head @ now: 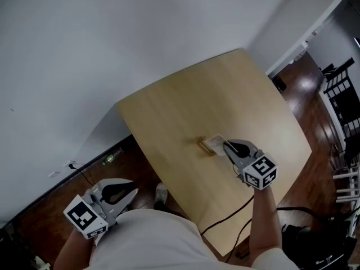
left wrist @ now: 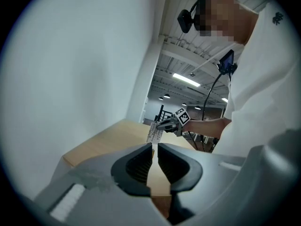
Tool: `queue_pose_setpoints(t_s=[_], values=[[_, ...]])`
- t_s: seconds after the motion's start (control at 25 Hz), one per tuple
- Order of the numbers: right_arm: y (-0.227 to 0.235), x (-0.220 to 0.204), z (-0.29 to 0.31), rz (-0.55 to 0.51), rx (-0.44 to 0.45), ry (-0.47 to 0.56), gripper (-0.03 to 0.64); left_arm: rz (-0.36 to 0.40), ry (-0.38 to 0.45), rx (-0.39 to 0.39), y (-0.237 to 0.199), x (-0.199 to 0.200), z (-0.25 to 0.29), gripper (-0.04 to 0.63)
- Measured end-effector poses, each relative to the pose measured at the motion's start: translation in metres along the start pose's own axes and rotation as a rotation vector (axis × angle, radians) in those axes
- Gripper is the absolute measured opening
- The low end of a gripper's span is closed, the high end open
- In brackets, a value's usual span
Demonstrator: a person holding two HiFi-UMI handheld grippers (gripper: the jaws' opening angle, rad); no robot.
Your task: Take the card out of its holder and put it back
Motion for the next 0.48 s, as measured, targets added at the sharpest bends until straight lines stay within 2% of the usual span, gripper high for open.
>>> queue_pose_setpoints(t_s=[0.2,0.48], values=[[0.027,-0.019,0.015,0.023,0.01,-0.021,0.02,-0.013,-0.03,0.019,0.001,0.001,0.016,0.044],[0.042,-0.034,0.032,0.046,0.024,-0.037,0.02,-0.027,-0.048,0.034,0.0,0.004,0.026,0.044]])
Point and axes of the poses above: the fingertips, and each gripper's own axes: z forward along the fingers, y to its right, x out of its top, the point moved 9 cm from there along -z, backward along the fingers, and after that the axes turned 3 degrees about -y, right-handed, at the moved point
